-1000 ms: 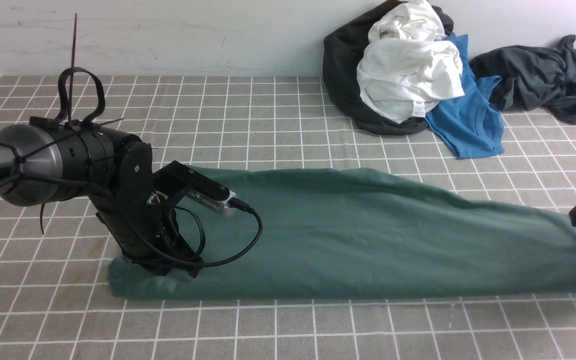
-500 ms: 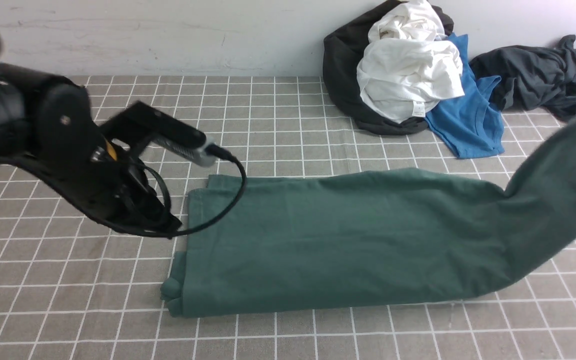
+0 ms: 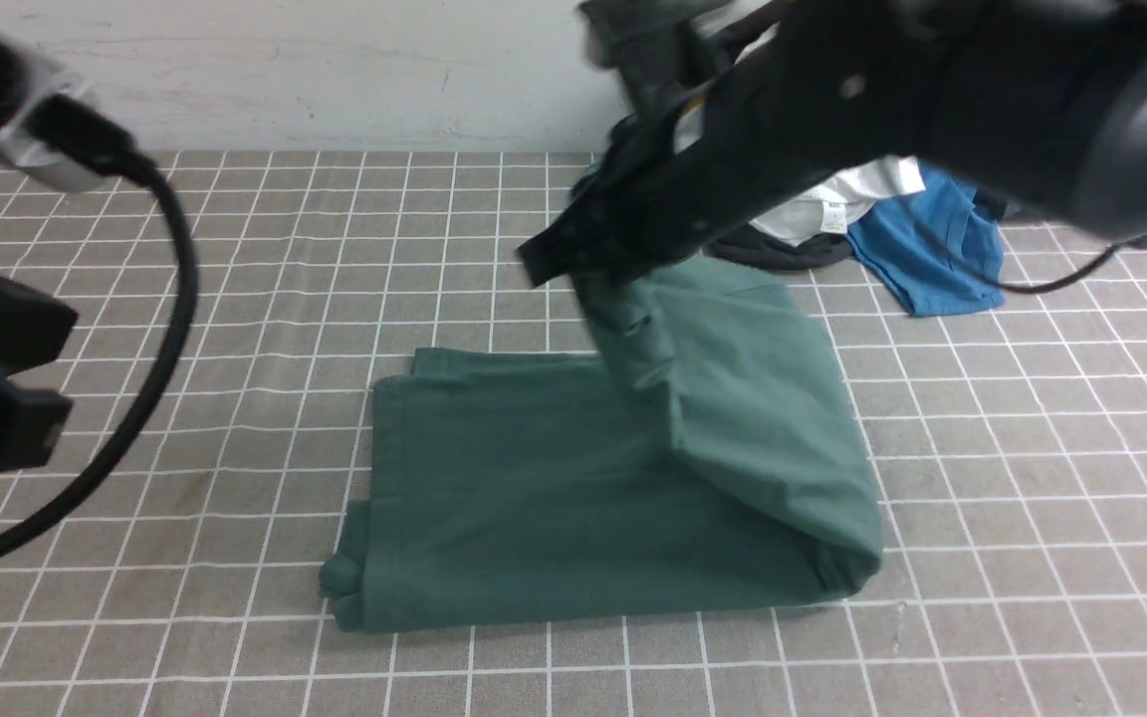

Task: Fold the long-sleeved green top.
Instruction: Use the right arm to drag the right edge of the fabric to the left and folds it over the left edge

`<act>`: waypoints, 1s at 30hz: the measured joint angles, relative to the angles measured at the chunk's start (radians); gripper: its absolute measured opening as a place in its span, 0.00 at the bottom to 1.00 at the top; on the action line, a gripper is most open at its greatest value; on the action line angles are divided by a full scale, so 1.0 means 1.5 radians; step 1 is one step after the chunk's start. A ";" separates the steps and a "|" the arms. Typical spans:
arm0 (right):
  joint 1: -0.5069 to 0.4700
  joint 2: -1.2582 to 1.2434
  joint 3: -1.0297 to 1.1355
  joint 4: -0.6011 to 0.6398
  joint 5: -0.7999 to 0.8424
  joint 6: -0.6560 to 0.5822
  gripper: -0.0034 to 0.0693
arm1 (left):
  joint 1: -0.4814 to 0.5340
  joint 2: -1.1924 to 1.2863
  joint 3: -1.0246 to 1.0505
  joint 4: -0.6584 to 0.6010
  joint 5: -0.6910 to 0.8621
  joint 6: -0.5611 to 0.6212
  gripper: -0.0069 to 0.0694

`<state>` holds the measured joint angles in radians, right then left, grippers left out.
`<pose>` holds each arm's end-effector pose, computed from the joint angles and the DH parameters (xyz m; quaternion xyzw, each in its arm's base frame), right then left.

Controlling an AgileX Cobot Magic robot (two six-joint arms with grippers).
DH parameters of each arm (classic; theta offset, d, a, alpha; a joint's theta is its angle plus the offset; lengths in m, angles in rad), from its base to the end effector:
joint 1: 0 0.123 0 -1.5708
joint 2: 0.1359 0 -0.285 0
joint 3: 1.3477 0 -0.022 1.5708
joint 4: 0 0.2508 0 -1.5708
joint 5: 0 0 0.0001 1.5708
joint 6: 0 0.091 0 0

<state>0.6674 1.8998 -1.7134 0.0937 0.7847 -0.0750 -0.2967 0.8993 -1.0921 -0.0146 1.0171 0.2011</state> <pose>0.3396 0.2753 0.3047 -0.3225 0.8838 0.1387 0.3094 0.1496 -0.0469 0.3973 0.2243 0.8864 -0.0266 0.4041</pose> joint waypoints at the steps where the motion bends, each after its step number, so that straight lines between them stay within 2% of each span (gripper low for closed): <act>1: 0.022 0.033 -0.012 0.010 -0.019 0.000 0.13 | 0.000 -0.022 0.006 0.000 0.016 0.000 0.08; 5: 0.064 0.115 -0.035 0.046 -0.054 0.001 0.13 | 0.000 -0.069 0.038 0.000 0.027 0.000 0.08; 10: 0.079 0.180 -0.062 0.095 -0.064 -0.004 0.14 | 0.000 -0.096 0.085 0.002 0.028 0.000 0.08; 13: 0.079 0.195 -0.078 0.132 -0.064 -0.006 0.23 | 0.000 -0.101 0.109 0.010 0.026 0.000 0.08; 15: 0.077 0.195 -0.093 0.148 -0.060 -0.007 0.33 | 0.000 -0.102 0.117 0.010 0.023 0.000 0.08; 16: 0.075 0.187 -0.120 0.153 -0.042 -0.015 0.47 | 0.000 -0.102 0.118 0.010 0.021 0.000 0.08; 17: 0.075 0.187 -0.120 0.153 -0.039 -0.016 0.47 | 0.000 -0.102 0.118 0.010 0.021 0.000 0.08; 18: 0.071 0.179 -0.139 0.149 -0.019 -0.027 0.57 | 0.000 -0.103 0.118 0.010 0.020 0.000 0.08; 22: 0.050 0.159 -0.181 0.088 0.061 -0.036 0.76 | 0.000 -0.107 0.119 0.010 0.019 0.000 0.08; 26: 0.041 0.168 -0.183 0.016 0.128 0.016 0.80 | 0.000 -0.107 0.119 0.010 0.017 0.000 0.08; 30: 0.041 0.227 -0.182 -0.005 0.163 0.050 0.79 | 0.000 -0.107 0.123 0.010 0.004 0.000 0.08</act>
<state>0.7294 2.2407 -1.9858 0.0856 1.0294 0.0000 -0.2967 0.7390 -0.9069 0.0000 1.0238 0.2011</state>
